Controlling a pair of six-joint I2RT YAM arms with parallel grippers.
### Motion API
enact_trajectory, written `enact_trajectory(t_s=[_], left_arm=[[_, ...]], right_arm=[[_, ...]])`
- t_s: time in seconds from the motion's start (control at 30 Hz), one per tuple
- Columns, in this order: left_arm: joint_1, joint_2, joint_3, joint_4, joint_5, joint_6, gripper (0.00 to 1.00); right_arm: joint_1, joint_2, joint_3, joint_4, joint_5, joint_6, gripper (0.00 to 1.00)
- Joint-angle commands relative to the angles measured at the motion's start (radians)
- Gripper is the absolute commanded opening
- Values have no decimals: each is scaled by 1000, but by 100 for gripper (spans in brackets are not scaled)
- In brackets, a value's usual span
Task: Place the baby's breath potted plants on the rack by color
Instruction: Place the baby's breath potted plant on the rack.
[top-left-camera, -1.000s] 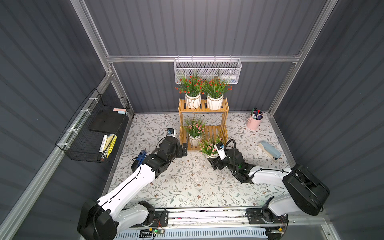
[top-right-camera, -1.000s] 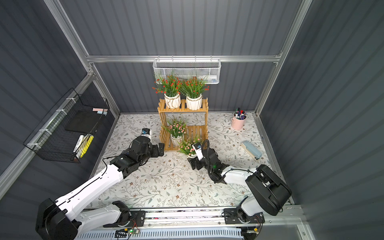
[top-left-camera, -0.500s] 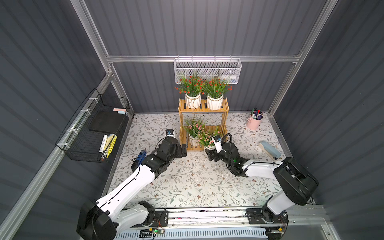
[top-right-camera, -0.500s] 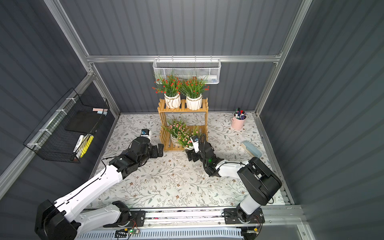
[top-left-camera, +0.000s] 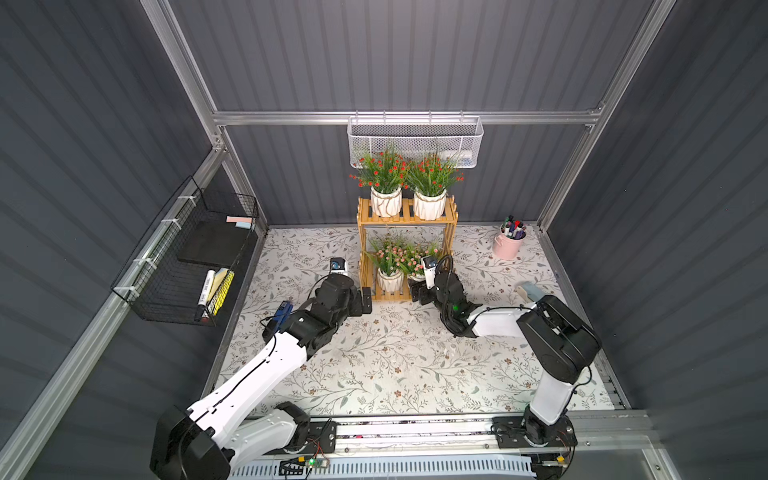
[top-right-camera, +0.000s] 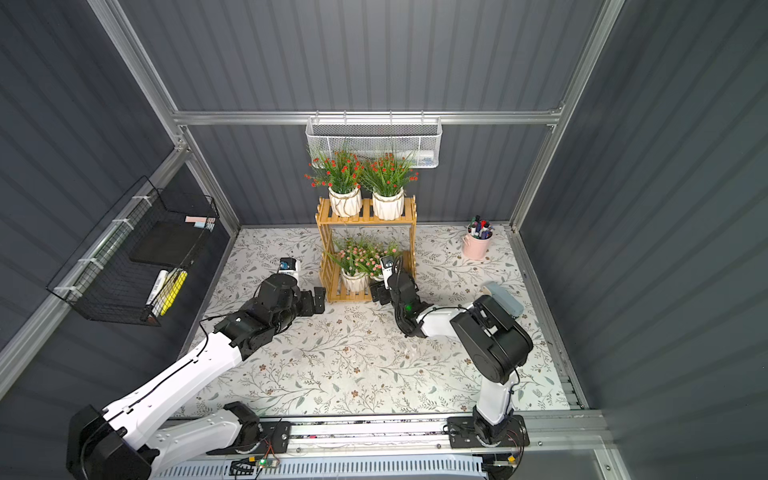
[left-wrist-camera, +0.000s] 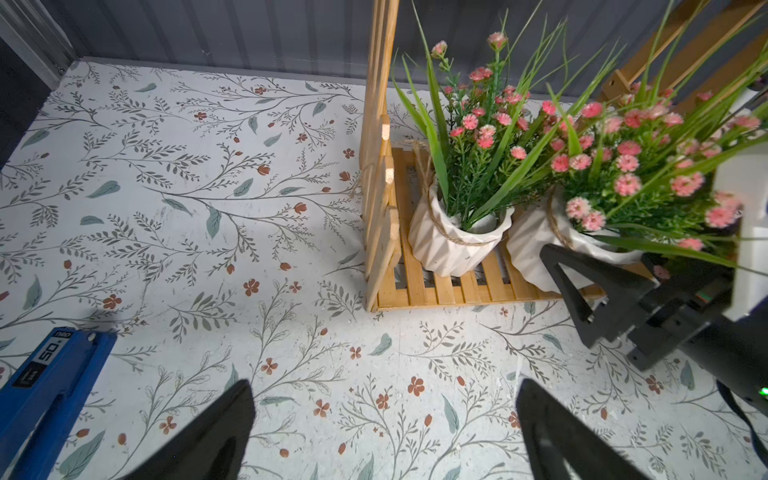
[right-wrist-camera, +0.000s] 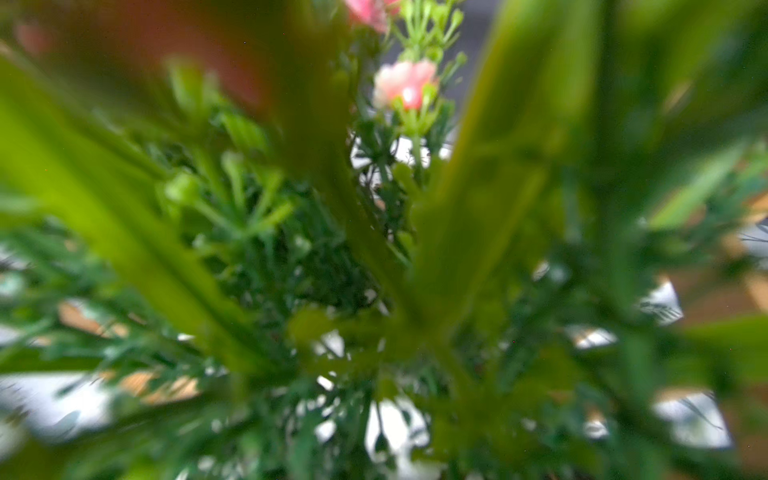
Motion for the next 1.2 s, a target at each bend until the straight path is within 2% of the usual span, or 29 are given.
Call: enact_trajectory(t_s=[0.0, 0.27, 0.43, 0.63, 0.73, 0.97, 1.0, 1.17], left_arm=[[-3, -27, 2, -16, -16, -4, 99], [-3, -50, -2, -16, -5, -27, 99], [-3, -57, -9, -16, -6, -27, 99], [-3, -77, -17, -18, -8, -31, 100], [-3, -89, -22, -22, -9, -34, 100], [-3, -112, -30, -34, -3, -44, 99], [-3, -116, -29, -38, -3, -44, 100], [-3, -135, -33, -50, -9, -45, 100]], right_arm=[[-17, 26, 70, 109, 68, 17, 73], [-42, 92, 154, 39, 61, 73, 73], [-45, 98, 145, 20, 46, 116, 75], [-44, 108, 148, -28, 90, 145, 76], [-44, 107, 165, -78, 109, 150, 80], [-45, 129, 207, -154, 132, 166, 94], [-45, 130, 210, -162, 140, 173, 99], [-43, 97, 191, -170, 126, 194, 99]])
